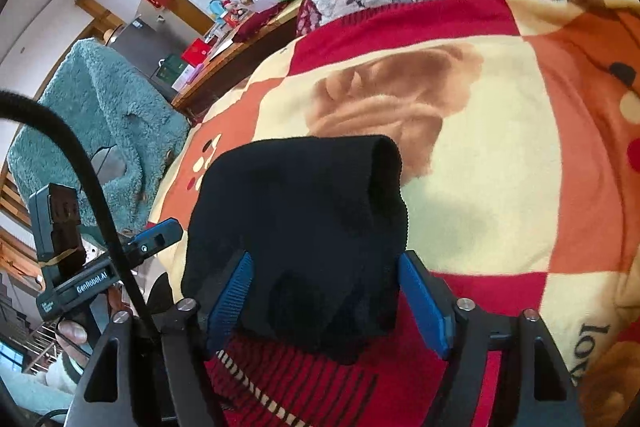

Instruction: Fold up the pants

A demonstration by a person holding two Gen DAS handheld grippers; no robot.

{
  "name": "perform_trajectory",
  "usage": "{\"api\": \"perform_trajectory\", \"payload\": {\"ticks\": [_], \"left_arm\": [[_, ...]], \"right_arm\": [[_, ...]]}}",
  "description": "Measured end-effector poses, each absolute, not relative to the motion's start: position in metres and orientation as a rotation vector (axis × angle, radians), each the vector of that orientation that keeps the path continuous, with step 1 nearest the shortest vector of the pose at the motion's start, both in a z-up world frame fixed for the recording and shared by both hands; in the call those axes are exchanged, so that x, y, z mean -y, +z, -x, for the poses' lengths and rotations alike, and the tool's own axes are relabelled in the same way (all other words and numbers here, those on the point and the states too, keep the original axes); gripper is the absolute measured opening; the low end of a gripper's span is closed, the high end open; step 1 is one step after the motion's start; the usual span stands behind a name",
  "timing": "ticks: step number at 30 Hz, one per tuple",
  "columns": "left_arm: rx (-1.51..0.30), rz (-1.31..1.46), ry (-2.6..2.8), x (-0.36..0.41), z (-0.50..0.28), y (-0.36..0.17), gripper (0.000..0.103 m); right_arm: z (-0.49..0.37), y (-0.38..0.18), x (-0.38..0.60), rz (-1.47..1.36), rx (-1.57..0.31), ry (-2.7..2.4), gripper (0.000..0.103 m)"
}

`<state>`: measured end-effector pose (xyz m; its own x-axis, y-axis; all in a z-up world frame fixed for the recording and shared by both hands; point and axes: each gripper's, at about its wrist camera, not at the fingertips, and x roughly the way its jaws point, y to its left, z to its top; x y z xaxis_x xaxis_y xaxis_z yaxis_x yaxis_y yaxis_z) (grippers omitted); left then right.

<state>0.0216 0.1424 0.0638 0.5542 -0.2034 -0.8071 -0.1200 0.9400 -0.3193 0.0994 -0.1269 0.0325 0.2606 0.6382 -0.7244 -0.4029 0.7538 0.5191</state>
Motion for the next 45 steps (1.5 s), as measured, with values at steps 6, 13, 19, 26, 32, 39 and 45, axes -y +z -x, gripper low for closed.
{"api": "perform_trajectory", "payload": {"ticks": [6,13,19,26,32,39,45], "left_arm": [[-1.008,0.501,-0.094,-0.156,-0.027,0.046,0.062],[-1.019,0.527,-0.109,-0.152,-0.034,0.036,0.063],[-1.040,0.516,-0.119,-0.142,-0.039,0.028,0.078],[-1.030,0.464,-0.104,-0.134,-0.039,0.024,0.084],[-1.044,0.452,-0.083,-0.130,-0.040,0.025,0.079],[-0.998,0.348,-0.067,-0.114,-0.037,0.053,0.064],[-0.953,0.339,-0.088,-0.109,-0.046,0.074,0.064]], "right_arm": [[-0.103,0.019,0.118,-0.247,-1.129,0.723,0.076],[-0.105,0.008,0.112,-0.289,-1.135,0.759,0.086],[-0.100,0.005,0.111,-0.318,-1.104,0.774,0.094],[-0.098,0.001,0.118,-0.392,-1.079,0.784,0.093],[-0.088,0.010,0.110,-0.272,-1.042,0.751,0.068],[-0.084,0.031,0.112,-0.253,-1.004,0.757,0.057],[-0.084,0.051,0.118,-0.267,-0.953,0.751,0.057]]}}
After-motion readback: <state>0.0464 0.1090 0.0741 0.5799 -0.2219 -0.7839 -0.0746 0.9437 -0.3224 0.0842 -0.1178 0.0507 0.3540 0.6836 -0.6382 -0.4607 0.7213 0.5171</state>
